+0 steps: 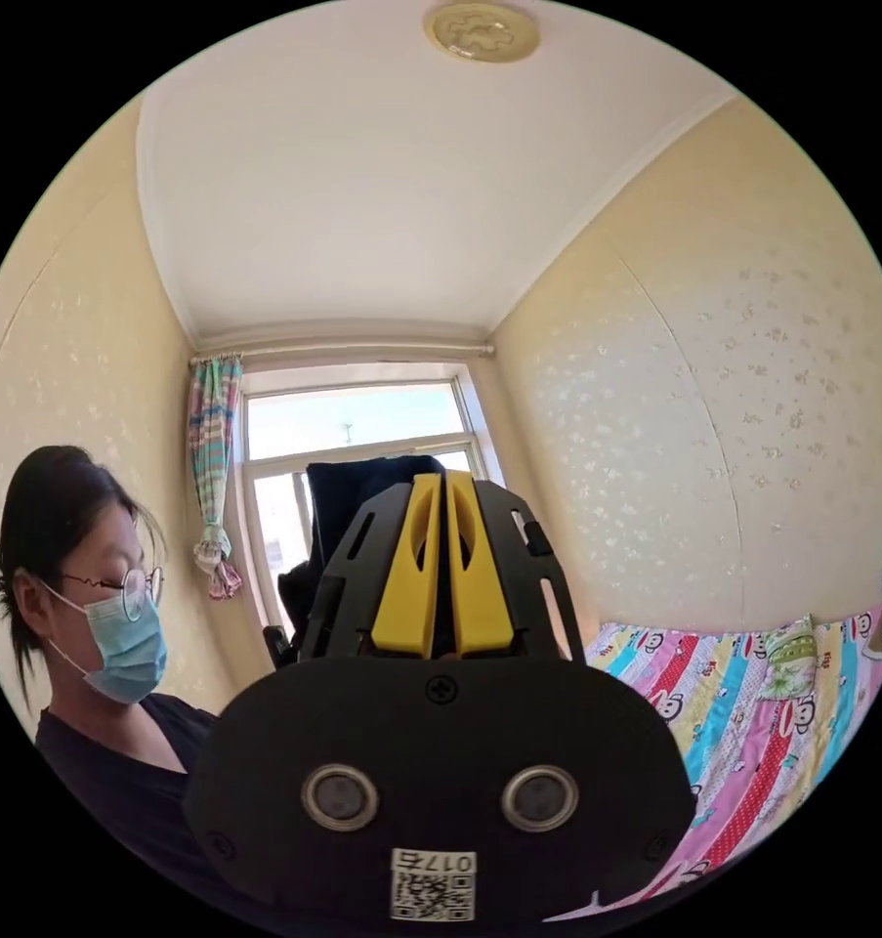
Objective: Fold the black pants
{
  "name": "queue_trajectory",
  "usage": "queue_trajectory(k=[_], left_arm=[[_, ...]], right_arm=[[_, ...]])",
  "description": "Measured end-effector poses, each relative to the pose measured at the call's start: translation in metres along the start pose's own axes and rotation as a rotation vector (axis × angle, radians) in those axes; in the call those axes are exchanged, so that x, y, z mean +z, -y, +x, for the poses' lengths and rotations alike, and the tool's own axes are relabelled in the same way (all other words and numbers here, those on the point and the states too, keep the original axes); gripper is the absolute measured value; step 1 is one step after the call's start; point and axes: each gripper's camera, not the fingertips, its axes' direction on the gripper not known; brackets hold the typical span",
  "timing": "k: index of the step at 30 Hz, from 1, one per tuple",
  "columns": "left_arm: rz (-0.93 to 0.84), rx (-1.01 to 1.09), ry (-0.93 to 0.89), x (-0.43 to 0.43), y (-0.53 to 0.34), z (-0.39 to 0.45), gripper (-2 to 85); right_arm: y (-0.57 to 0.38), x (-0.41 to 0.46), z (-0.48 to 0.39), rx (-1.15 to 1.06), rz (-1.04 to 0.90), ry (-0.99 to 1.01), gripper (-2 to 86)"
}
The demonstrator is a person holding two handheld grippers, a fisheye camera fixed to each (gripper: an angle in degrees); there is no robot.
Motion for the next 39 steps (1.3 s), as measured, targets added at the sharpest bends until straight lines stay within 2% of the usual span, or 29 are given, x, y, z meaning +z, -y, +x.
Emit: queue_trajectory(k=[4,6,8,10,13,14,16,18,19,20,23,25,27,31,33,36,39], left_arm=[[0.041,0.026,-0.038,0.010,0.006,0.027,1.6],[0.060,0.097,0.003,0.016,0.006,0.044,1.8],[0.042,0.144,0.043,0.031,0.009,0.047,2.1],[-0.009,0.156,0.048,0.061,0.014,0.033,2.6],[-0.141,0.066,0.036,0.151,0.018,-0.038,3.7],[-0.208,0.015,0.039,0.204,0.017,-0.078,4.5],[-0.336,-0.049,0.088,0.299,0.005,-0.151,6.5],[-0.613,-0.165,0.330,0.401,-0.037,-0.260,7.8],[-0.707,-0.181,0.394,0.416,-0.051,-0.282,7.7],[-0.874,-0.197,0.471,0.431,-0.083,-0.322,8.1],[-1.031,-0.209,0.463,0.391,-0.170,-0.381,8.3],[-1.152,-0.236,0.472,0.348,-0.233,-0.409,8.3],[-1.323,-0.337,0.496,0.279,-0.319,-0.439,8.2],[-1.451,-0.615,0.482,0.175,-0.415,-0.459,8.2],[-1.532,-0.697,0.476,0.132,-0.450,-0.462,8.2],[-1.611,-0.678,0.527,0.099,-0.464,-0.480,8.3],[-1.606,-0.734,0.638,0.062,-0.460,-0.524,8.5]], right_arm=[[-0.026,-0.034,0.005,0.027,0.056,0.030,0.6],[-0.035,-0.041,0.005,-0.001,0.091,0.042,0.6],[-0.037,-0.041,0.007,-0.040,0.115,-0.005,0.6],[-0.025,-0.023,0.027,-0.042,0.097,-0.151,0.6],[0.006,0.036,0.106,0.027,-0.016,-0.313,0.6],[0.014,0.054,0.129,0.042,-0.052,-0.365,0.6],[0.037,0.151,0.251,0.110,-0.239,-0.664,0.8],[0.025,0.210,0.347,0.152,-0.392,-0.903,0.9],[0.004,0.233,0.402,0.240,-0.571,-1.036,1.0],[-0.008,0.238,0.422,0.282,-0.631,-1.081,1.1],[-0.084,0.230,0.463,0.320,-0.695,-1.061,1.1],[-0.174,0.215,0.485,0.366,-0.844,-1.046,0.8],[-0.253,0.199,0.494,0.417,-0.994,-1.060,0.6],[-0.426,0.145,0.486,0.639,-1.345,-1.067,0.4],[-0.474,0.123,0.476,0.740,-1.439,-1.069,0.3],[-0.510,0.098,0.465,0.917,-1.441,-1.042,0.3],[-0.513,0.095,0.465,1.032,-1.391,-1.035,0.3]])
